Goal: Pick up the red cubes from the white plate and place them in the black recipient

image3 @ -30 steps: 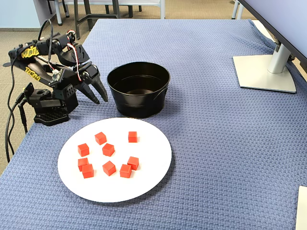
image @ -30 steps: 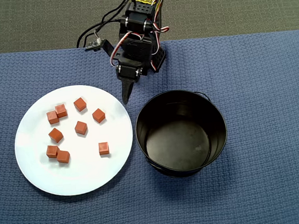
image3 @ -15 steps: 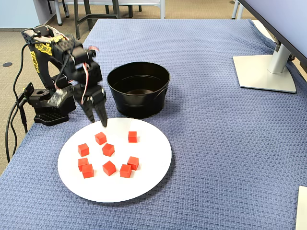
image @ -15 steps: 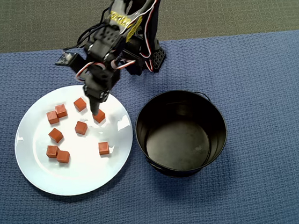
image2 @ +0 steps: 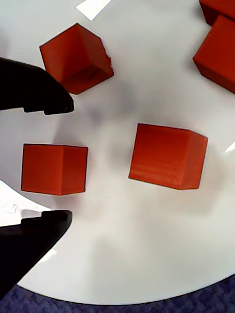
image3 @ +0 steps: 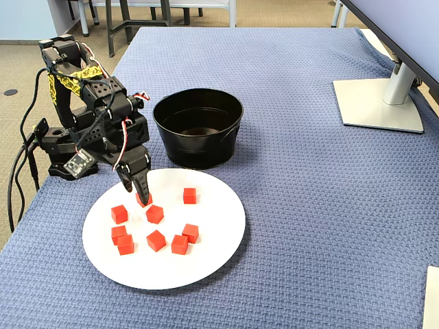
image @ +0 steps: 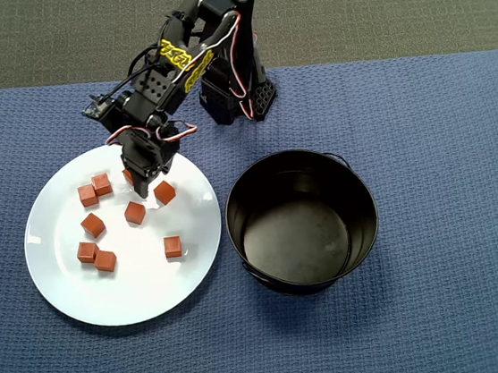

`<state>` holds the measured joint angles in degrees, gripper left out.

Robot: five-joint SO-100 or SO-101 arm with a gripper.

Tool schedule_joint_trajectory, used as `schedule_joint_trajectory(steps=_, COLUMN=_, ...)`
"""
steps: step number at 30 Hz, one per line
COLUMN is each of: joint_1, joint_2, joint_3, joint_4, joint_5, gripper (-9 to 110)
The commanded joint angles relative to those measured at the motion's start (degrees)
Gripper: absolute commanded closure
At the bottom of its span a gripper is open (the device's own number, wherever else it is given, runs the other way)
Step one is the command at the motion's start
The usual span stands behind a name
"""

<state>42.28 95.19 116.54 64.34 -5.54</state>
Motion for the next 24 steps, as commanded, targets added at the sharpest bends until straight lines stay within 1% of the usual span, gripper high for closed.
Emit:
schedule_joint_trajectory(steps=1, joint_1=-0.3, joint_2=-1.4, joint_3=-4.5, joint_4=0.1, joint_5=-1.1, gripper=83)
schedule_joint_trajectory(steps=8, joint_1=-3.3, joint_2=-6.3, joint_3=-6.1, joint_4=-0.6, joint_5=-4.5, gripper=83)
schedule_joint_trajectory(steps=16, joint_1=-6.1, joint_2=-6.2, joint_3=-4.4, joint_4=-2.0, joint_5=-5.6, gripper=84)
schedule_joint_trajectory(steps=24, joint_1=-6.6, joint_2=-5.7, joint_3=-3.3, joint_4=-2.5, joint_5=-6.2, gripper=96)
